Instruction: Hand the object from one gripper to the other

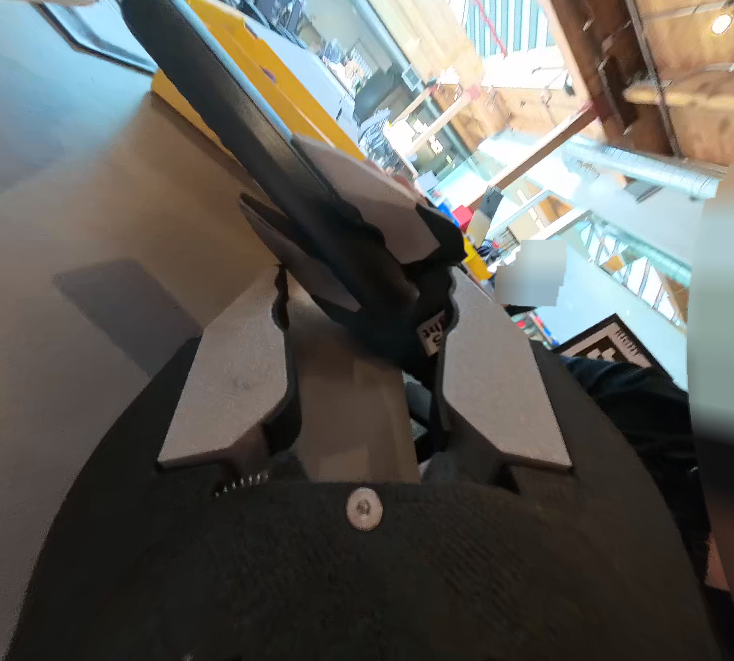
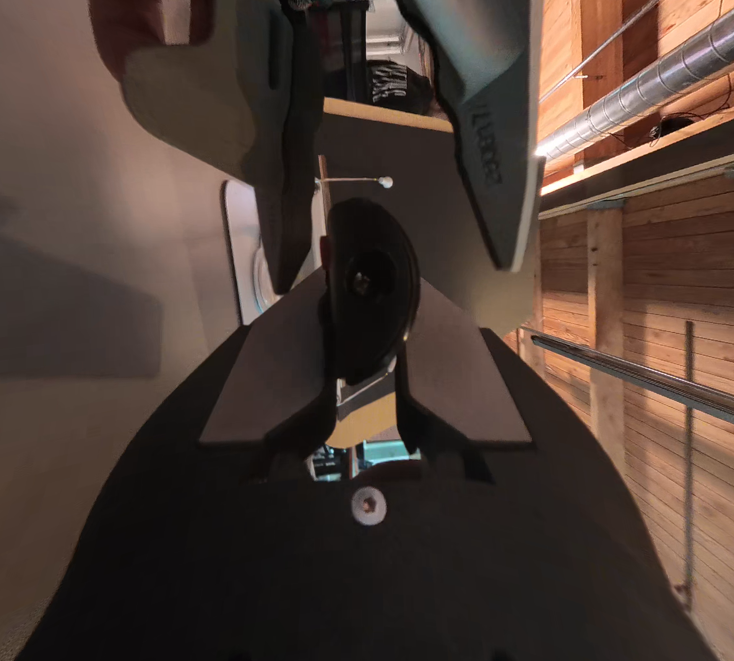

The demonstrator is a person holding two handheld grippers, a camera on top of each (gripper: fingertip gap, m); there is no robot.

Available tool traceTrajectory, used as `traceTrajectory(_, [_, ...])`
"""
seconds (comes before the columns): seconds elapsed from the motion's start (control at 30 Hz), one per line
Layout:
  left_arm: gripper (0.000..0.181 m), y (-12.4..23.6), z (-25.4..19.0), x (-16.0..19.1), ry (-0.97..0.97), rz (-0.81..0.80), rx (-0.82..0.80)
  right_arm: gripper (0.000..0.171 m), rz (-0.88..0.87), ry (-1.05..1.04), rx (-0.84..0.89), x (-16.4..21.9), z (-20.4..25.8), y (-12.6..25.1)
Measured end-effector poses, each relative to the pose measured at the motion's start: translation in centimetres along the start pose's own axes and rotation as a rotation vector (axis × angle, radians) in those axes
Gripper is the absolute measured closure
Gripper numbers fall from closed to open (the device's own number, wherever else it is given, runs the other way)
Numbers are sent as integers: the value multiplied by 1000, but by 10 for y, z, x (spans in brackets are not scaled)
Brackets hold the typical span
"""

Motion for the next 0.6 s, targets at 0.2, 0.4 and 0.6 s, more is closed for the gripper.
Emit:
traceTrajectory(0.2, [129, -3, 10, 8, -6, 34, -27, 149, 51, 99, 16, 2, 6, -6])
traceTrajectory(0.4, [154, 9, 13, 1, -35, -1, 4, 138, -2, 72, -8, 5, 13, -5])
traceTrajectory(0.6, [164, 27, 10, -15, -107, -130, -36, 116, -66, -133, 33, 8, -7, 4])
Point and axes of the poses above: each gripper's, where its closed fingertips meet, y back along the fingers, x out of its underside, z = x × y across the jaws, the point moved 9 cm from there along y, back along the fingers, and after that the axes turned 7 degrees about -y, right-handed, at the moved point
